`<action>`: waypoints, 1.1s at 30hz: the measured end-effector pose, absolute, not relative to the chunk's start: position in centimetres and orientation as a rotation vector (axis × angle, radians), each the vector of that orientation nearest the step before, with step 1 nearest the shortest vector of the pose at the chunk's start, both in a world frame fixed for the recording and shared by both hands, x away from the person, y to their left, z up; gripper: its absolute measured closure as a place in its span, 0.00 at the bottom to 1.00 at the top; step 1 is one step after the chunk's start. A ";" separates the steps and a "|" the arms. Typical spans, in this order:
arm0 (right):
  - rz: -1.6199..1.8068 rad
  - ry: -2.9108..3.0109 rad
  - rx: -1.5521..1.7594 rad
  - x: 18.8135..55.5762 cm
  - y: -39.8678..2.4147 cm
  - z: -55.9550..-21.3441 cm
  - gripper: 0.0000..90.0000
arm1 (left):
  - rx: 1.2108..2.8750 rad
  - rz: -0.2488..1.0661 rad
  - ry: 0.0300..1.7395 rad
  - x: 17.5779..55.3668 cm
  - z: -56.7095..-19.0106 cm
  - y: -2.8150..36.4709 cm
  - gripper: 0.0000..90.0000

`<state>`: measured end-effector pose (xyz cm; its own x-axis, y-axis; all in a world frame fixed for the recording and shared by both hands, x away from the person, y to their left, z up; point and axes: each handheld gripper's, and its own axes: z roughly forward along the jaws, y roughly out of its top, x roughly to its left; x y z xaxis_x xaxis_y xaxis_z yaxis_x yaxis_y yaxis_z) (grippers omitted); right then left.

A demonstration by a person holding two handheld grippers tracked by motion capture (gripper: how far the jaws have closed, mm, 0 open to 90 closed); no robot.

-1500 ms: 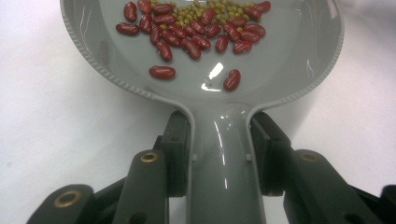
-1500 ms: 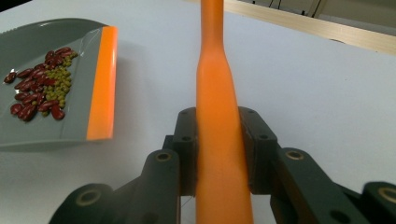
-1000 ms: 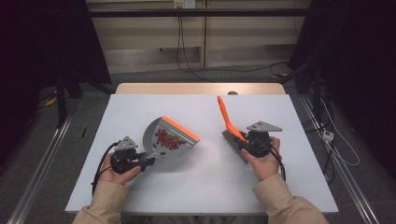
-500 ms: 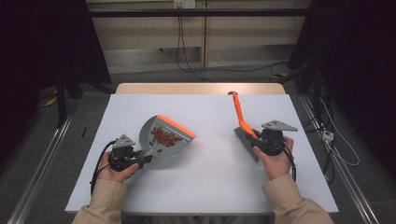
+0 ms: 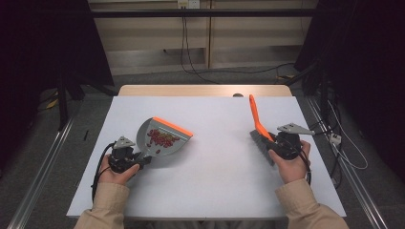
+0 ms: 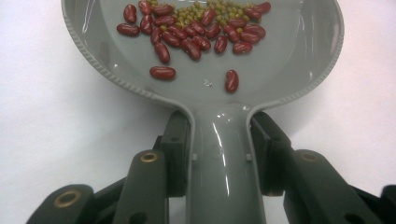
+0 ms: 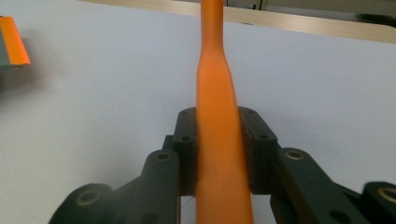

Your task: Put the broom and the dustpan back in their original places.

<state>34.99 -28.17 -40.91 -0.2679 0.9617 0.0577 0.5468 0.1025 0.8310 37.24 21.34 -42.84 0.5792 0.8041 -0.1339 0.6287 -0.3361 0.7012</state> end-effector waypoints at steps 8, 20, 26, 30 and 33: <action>1.041 1.850 1.479 34.9 -28.9 -40.9 0.79 | 2.042 0.342 1.223 37.6 -43.2 22.5 0.70; 1.018 1.839 1.489 35.0 -29.6 -41.1 0.79 | 2.015 0.393 1.335 38.1 -43.9 23.1 0.70; 1.011 1.835 1.490 35.0 -29.9 -41.1 0.79 | 2.000 0.415 1.379 38.3 -44.1 23.1 0.70; 1.008 1.833 1.489 34.9 -30.1 -41.2 0.79 | 1.996 0.430 1.398 38.4 -44.1 23.0 0.70; 1.006 1.833 1.488 34.9 -30.2 -41.2 0.79 | 1.996 0.434 1.405 38.4 -44.2 23.0 0.70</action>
